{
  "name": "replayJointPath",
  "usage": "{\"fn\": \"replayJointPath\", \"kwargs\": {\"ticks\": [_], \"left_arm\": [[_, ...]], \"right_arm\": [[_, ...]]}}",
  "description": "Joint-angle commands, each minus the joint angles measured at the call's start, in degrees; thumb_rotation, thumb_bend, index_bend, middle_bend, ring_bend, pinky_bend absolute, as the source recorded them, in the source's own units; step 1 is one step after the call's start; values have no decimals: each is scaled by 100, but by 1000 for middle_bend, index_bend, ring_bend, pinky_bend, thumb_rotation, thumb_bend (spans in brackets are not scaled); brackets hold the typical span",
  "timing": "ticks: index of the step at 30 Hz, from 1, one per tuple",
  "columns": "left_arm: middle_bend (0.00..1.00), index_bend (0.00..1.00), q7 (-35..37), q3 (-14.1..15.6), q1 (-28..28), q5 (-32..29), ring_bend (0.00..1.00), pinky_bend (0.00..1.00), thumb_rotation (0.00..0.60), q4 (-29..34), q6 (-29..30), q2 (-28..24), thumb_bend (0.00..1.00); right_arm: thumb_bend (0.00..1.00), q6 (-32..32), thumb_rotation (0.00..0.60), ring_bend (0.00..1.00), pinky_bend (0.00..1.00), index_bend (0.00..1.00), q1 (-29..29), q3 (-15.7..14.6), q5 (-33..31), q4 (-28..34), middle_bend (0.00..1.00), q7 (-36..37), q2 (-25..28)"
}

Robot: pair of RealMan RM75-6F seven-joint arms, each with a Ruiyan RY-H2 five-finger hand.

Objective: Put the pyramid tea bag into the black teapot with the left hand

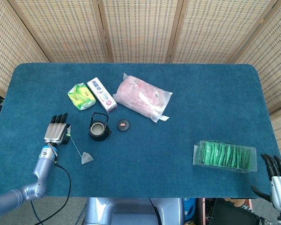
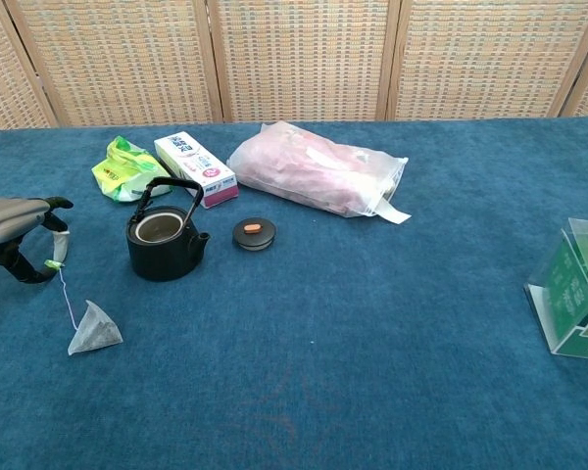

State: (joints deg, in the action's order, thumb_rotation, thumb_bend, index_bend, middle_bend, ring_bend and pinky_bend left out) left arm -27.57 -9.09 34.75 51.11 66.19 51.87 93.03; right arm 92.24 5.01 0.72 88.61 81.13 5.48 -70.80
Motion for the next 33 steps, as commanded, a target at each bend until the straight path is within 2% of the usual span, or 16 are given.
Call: {"fn": "replayJointPath", "kwargs": {"ticks": [1,11,22,33], "left_arm": [[0,553,12,3,6,12,0,0,600,-8,3,11,365],[0,616,118,5,8,76,0,0,600,-28,47,61,404],[0,642,324,-18,-26,244,0,0,600,-76,173,76,418],[0,646,754,-88,-153,800,0,0,600,427,696,-213,418]], "right_arm": [[8,-1,600,75,157,118,2,0,-1,3,194,-1,2],[9,0,600,75,157,118,17,2,-9,1,194,9,2],[8,-5,600,75,157,118,18,6,-4,-14,194,23,-9],[8,-2,600,75,157,118,14,7,18,-19,194,34,-12]]}}
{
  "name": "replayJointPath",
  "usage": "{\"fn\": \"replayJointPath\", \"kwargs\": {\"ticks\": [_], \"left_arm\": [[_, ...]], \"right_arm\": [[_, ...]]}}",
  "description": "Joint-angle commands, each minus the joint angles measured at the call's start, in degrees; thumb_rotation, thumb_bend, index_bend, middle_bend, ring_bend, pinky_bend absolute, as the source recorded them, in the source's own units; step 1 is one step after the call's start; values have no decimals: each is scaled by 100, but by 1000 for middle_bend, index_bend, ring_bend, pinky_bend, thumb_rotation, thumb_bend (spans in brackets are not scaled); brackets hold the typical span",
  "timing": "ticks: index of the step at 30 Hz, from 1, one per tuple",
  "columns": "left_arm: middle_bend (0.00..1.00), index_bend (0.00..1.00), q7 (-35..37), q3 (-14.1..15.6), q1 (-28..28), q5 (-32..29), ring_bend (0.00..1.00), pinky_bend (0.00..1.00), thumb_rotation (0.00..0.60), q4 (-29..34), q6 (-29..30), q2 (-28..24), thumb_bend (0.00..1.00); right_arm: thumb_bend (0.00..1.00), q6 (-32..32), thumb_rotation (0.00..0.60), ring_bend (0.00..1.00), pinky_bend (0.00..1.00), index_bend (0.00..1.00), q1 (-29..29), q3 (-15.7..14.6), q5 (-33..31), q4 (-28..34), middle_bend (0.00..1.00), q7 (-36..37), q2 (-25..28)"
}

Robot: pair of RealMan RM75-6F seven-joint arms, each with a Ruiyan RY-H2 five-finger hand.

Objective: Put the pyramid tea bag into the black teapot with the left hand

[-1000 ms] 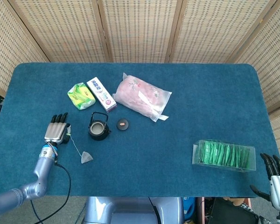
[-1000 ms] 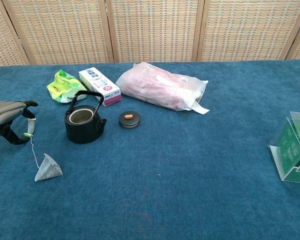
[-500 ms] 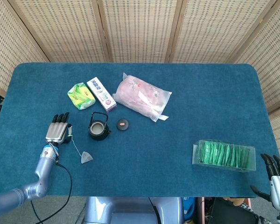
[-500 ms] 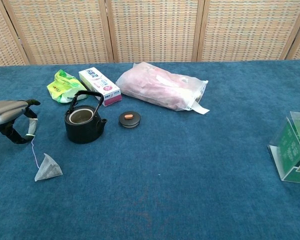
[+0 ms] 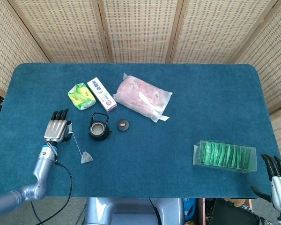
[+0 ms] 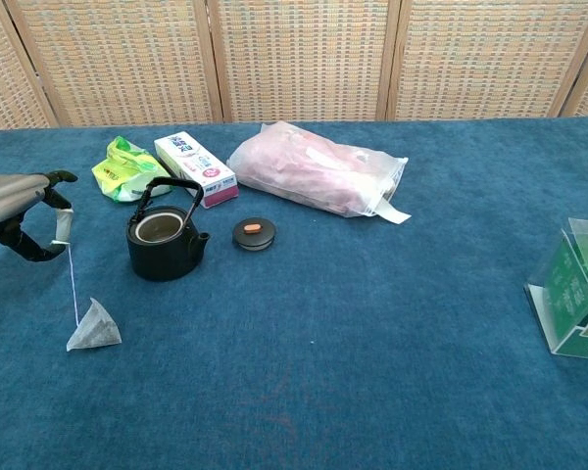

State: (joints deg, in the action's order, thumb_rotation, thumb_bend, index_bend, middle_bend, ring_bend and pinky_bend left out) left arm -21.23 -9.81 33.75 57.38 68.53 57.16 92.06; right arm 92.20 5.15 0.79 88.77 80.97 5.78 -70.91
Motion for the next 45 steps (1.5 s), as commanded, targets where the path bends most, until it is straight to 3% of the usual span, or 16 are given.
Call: {"fn": "replayJointPath", "kwargs": {"ticks": [1,11,21,34,45], "left_arm": [[0,648,149,-18,-66,233,0,0,600,263,223,-158,418],[0,648,402,-62,-193,954,0,0,600,1483,849,-714,418],[0,649,605,-91,-217,1345,0,0,600,2511,1017,-1128,418],[8,648,876,-190,-180,1757,0,0,600,2975,1215,-1310,419],[8,649,611,-557,47,1583,0,0,600,3014,1273,-1334,419]], "right_arm": [[8,3,600,75,157,118,-2,2,6,-4,194,5,-3],[9,-18,600,76,157,118,-10,5,2,-81,194,98,-39],[8,-52,600,75,157,118,-30,16,-4,-243,194,280,-122],[8,-89,600,75,157,118,-77,20,25,-295,194,329,-164],[8,-106,600,75,157,118,-45,8,-34,-313,194,353,-172]]}}
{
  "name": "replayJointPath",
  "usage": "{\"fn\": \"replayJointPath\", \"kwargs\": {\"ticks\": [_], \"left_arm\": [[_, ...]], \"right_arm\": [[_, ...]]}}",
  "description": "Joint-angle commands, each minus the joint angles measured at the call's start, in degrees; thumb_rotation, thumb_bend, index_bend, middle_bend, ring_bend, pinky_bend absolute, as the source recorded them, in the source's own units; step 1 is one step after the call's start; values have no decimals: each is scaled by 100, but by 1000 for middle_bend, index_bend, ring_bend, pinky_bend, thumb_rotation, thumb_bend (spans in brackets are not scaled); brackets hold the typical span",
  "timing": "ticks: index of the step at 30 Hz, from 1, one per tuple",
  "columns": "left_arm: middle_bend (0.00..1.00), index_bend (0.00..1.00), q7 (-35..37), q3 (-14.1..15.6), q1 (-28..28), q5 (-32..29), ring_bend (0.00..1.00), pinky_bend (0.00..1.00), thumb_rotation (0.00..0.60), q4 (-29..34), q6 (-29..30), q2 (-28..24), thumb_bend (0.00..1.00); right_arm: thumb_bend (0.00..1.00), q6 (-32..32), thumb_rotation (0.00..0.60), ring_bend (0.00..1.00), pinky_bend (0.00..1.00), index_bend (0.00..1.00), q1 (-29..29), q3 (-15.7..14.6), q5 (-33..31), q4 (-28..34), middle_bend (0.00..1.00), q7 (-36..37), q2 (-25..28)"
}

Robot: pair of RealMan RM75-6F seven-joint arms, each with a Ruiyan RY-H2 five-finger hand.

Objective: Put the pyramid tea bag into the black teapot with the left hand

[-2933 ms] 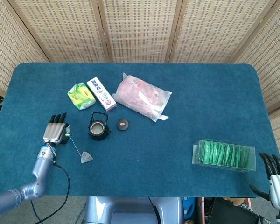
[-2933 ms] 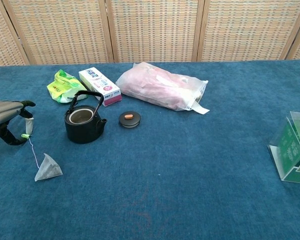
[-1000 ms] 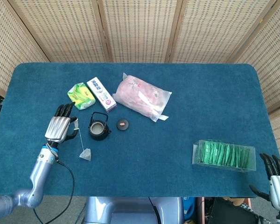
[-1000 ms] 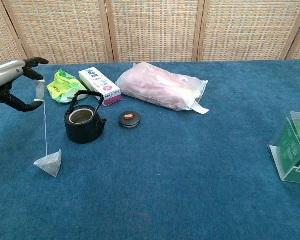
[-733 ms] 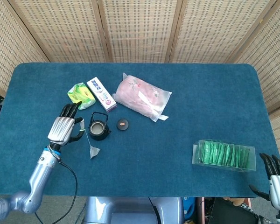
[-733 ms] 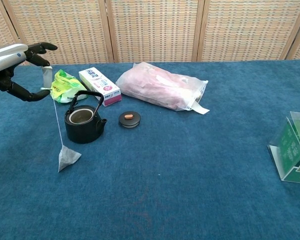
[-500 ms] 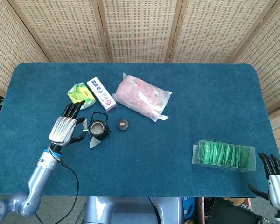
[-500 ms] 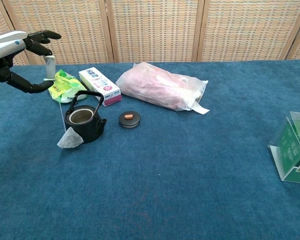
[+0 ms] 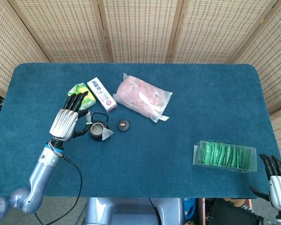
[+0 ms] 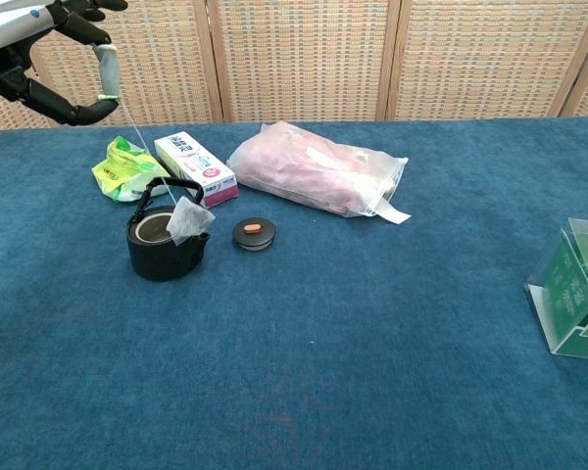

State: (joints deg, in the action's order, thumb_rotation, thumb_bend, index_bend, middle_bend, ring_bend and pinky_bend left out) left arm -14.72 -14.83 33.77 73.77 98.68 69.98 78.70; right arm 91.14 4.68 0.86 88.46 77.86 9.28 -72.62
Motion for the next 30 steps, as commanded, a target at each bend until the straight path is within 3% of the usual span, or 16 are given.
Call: {"fn": "replayJointPath", "kwargs": {"ticks": [1,9,30], "left_arm": [[8,649,-62,-81,66,-87,0,0,600,-11,-13,7,418],[8,648,-191,-169,178,-293,0,0,600,-103,-61,29,419],[8,648,-195,9,213,-591,0,0,600,-525,-220,177,418]], "right_arm": [[8,-1,600,75,157,118,2,1,-5,-4,194,4,0],[8,-14,600,75,157,118,14,6,-40,-13,194,16,4],[9,-46,600,75,157,118,19,6,-68,34,194,-42,19]]}}
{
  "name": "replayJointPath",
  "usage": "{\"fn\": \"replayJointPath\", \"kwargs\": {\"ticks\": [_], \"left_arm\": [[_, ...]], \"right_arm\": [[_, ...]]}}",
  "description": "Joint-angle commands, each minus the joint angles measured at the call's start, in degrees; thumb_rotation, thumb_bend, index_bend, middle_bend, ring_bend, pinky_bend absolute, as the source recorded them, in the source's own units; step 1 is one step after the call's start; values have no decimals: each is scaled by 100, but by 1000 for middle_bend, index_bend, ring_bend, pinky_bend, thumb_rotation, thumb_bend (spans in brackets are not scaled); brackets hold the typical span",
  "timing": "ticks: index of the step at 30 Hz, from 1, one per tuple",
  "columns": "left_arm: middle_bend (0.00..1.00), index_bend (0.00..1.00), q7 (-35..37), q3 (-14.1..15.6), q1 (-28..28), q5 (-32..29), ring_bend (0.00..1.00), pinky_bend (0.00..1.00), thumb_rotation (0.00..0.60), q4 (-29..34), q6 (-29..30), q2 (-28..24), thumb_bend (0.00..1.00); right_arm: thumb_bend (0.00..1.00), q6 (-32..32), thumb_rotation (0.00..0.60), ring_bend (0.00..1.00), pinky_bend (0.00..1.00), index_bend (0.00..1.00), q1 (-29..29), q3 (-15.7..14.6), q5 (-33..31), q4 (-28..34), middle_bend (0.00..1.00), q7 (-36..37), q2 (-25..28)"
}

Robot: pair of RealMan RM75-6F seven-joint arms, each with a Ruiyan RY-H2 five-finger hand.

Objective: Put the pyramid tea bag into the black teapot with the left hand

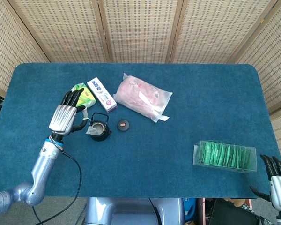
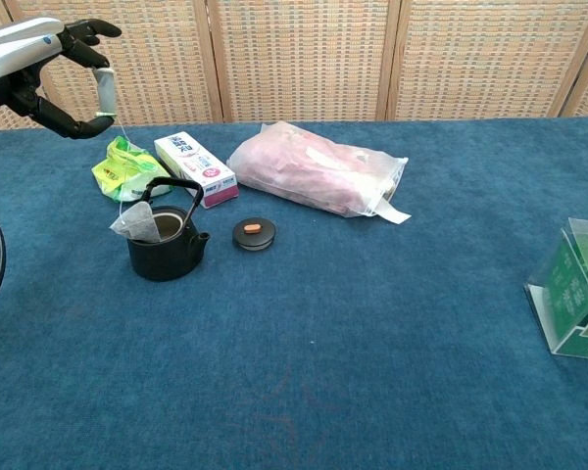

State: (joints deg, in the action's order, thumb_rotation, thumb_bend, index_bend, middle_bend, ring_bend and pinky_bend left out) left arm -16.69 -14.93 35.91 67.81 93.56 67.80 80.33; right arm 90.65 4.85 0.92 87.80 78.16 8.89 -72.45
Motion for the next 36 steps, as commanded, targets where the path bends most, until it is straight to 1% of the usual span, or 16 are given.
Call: {"fn": "replayJointPath", "kwargs": {"ticks": [1,5,9,12,15,16,19,21,25,28,36], "left_arm": [[8,648,4,38,-4,1,0,0,600,-22,-13,24,418],[8,649,-60,96,19,-36,0,0,600,-102,-76,65,419],[8,648,34,65,36,-119,0,0,600,-104,-151,50,419],[8,649,28,131,-3,-40,0,0,600,-78,-101,21,419],[8,648,19,267,-100,98,0,0,600,-38,14,9,419],[8,649,-18,377,-181,195,0,0,600,-13,106,0,419],[8,648,-72,550,-324,362,0,0,600,2,274,-4,419],[7,643,-79,590,-364,394,0,0,600,5,311,-3,419],[0,565,-167,764,-507,401,0,0,600,44,332,-54,419],[0,519,-228,810,-552,387,0,0,600,89,322,-75,419],[0,504,-403,977,-725,547,0,0,600,190,464,-108,419]], "right_arm": [[9,7,600,75,157,118,5,1,-3,7,194,-5,3],[8,13,600,75,157,118,13,2,-9,19,194,-17,10],[8,16,600,75,157,118,19,2,-12,35,194,-31,8],[8,22,600,75,156,118,25,2,-15,38,194,-32,8],[8,34,600,75,157,118,30,2,-8,38,194,-33,12],[8,38,600,75,157,118,33,6,-13,36,194,-29,16],[8,24,600,75,157,118,27,6,-14,32,194,-22,19],[8,19,600,75,157,118,25,6,-12,30,194,-22,18],[8,-3,600,75,157,118,12,5,-8,21,194,-13,12],[9,-6,600,75,157,118,8,6,-4,18,194,-13,9],[8,11,600,75,157,118,23,7,-11,23,194,-9,18]]}}
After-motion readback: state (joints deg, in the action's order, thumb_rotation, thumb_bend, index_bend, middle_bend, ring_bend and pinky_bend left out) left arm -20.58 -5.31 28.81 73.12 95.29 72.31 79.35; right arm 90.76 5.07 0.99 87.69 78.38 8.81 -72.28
